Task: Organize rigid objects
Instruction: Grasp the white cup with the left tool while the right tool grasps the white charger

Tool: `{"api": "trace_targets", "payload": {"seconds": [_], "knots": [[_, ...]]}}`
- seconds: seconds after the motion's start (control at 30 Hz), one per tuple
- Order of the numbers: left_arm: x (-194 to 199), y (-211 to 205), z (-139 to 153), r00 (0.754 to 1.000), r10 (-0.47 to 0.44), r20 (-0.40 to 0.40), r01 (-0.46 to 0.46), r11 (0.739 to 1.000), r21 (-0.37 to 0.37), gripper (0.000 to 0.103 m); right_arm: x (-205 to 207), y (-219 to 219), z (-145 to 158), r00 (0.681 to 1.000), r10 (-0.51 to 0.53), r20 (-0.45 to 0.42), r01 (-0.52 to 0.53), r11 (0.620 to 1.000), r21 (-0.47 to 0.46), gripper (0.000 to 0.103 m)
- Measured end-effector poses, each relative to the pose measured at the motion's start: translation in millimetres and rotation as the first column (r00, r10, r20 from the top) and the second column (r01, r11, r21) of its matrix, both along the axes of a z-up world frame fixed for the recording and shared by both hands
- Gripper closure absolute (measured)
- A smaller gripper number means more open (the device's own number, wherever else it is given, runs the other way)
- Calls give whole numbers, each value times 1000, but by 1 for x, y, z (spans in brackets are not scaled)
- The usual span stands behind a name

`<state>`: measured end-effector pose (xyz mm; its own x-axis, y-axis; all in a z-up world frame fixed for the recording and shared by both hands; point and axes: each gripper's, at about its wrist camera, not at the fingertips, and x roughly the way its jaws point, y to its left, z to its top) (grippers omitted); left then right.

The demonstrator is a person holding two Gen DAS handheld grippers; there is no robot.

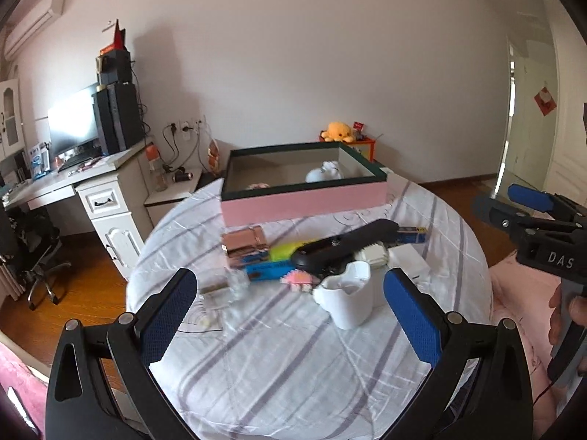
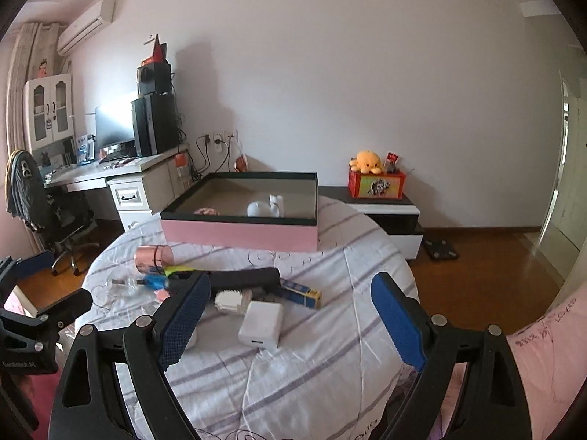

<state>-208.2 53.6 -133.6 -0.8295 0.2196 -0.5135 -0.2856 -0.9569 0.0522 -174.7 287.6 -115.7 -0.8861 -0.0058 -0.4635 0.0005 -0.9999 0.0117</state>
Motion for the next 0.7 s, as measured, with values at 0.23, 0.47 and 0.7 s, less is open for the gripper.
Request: {"api": "trace_targets", "payload": {"seconds": [0.23, 0.47, 0.7], "knots": [[-21, 34, -27, 998, 13, 69, -14, 1000, 14, 0, -9, 13, -28, 997, -24, 71, 24, 1000, -1, 12], [-51, 62, -60, 987, 40, 158, -37, 999, -23, 0, -24, 25, -51, 991, -29, 133, 31, 999, -20, 12], [-62, 68, -74, 983, 28, 179, -23, 999, -30, 1, -32, 31, -60, 987, -24, 160, 29, 999, -30, 12]]}}
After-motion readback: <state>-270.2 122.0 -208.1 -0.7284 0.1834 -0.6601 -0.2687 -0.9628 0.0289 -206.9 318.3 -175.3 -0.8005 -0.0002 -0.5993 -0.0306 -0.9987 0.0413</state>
